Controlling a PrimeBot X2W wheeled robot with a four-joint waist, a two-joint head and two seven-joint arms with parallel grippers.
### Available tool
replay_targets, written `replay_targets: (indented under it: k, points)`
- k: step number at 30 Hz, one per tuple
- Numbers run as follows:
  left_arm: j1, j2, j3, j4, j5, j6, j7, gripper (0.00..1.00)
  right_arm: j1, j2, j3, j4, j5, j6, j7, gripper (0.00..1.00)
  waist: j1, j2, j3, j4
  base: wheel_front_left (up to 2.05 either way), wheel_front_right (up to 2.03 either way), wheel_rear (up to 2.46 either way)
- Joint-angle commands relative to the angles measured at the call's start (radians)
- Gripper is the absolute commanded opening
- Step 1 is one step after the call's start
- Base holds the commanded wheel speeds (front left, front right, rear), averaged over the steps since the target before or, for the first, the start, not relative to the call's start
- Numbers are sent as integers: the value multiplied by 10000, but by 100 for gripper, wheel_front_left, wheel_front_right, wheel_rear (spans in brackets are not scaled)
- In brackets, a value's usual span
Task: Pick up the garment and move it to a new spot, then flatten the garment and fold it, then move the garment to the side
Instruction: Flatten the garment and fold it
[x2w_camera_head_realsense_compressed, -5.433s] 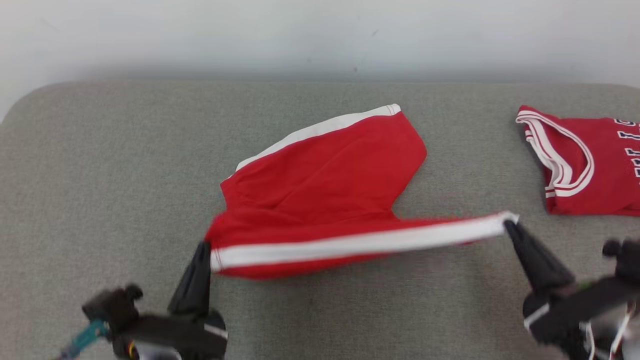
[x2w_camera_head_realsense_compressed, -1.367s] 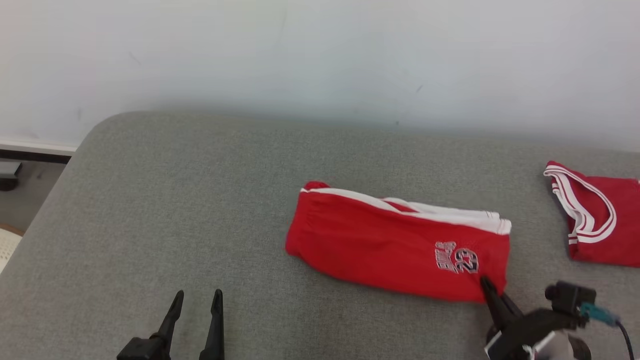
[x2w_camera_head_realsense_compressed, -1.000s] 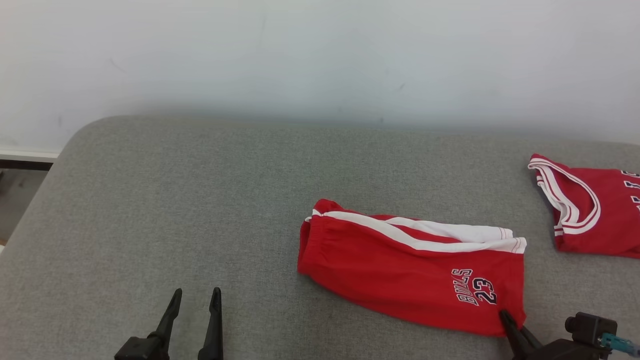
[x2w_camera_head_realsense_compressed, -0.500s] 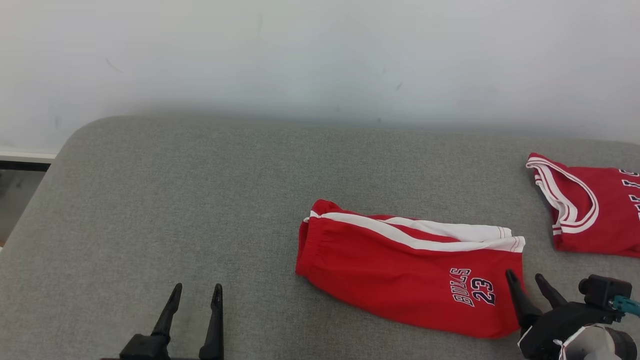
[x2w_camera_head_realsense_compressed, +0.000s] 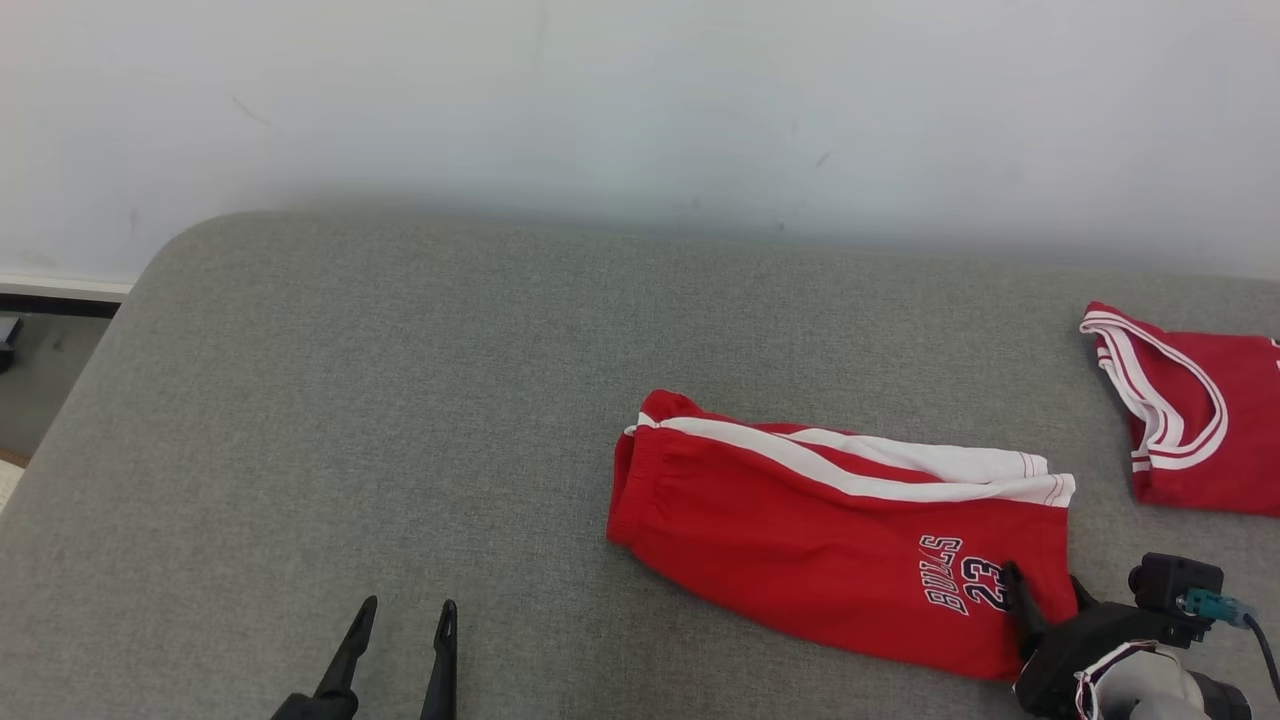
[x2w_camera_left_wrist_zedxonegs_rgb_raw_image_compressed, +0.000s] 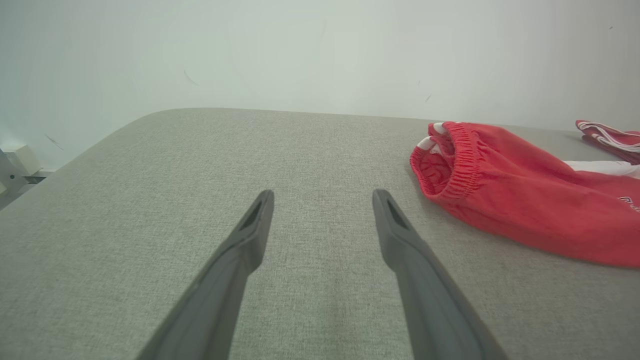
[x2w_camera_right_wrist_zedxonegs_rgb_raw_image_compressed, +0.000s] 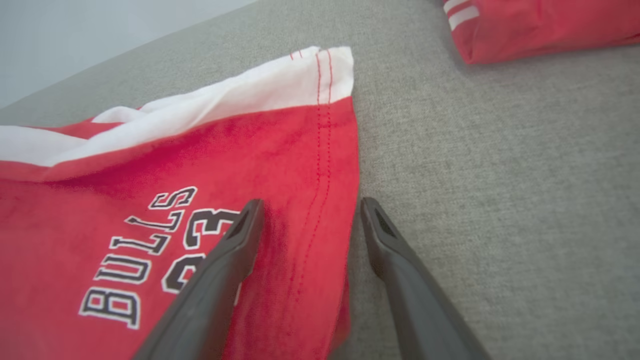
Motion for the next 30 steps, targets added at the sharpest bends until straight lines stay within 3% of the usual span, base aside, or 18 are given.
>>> replay_targets:
  k: [1,10,11,12,13,20,30]
  points:
    - [51,15,36,-23,49,-13,-31,100,-69,65,-22,141,-2,-19,56,100,0,0,31,35,0,0,0]
    - [-27,13,-5,-8,-60,54,-31,100,-559,481,118,1361,253,-19,411,100,0,0,176,209,0,0,0]
    - [-25,13,-23,-1,-67,60,-31,100,-592,523,198,1434,269,-17,488,79,0,0,184,223,0,0,0]
    - [-25,13,-35,8,-74,73,-31,100,-614,559,290,1466,280,-17,538,29,0,0,193,233,0,0,0]
    - [-32,13,-41,16,-84,81,-31,100,-607,585,361,1495,304,-16,554,0,0,0,199,244,0,0,0]
    - [-33,11,38,47,-113,115,-31,100,-748,347,632,1490,442,4,28,0,0,0,200,212,0,0,0]
    - [-1,13,52,106,-264,104,-31,100,-628,-886,950,991,716,-21,-418,0,0,0,110,0,0,0,0]
